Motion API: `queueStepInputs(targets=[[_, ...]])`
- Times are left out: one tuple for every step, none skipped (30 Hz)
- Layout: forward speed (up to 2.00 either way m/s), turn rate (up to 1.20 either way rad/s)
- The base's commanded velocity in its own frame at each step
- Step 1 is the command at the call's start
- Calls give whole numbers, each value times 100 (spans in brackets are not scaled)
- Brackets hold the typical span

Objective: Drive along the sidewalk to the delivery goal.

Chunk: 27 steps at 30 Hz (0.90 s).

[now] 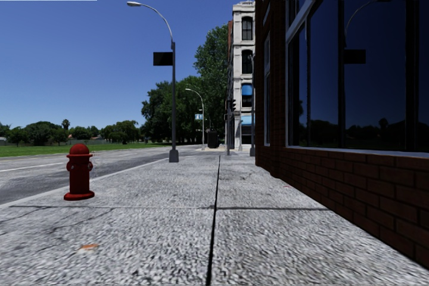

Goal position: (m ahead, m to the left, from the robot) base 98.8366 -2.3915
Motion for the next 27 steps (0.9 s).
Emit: queueStepInputs(targets=[[200, 0], [200, 0], [200, 0], [200, 0], [200, 0], [200, 0], [200, 0], [200, 0], [200, 0], [200, 0], [200, 0], [200, 0], [200, 0], [200, 0], [200, 0], [200, 0], [200, 0], [200, 0], [200, 0], [200, 0], [200, 0], [200, 0], [200, 0], [200, 0], [200, 0], [200, 0], [200, 0]])
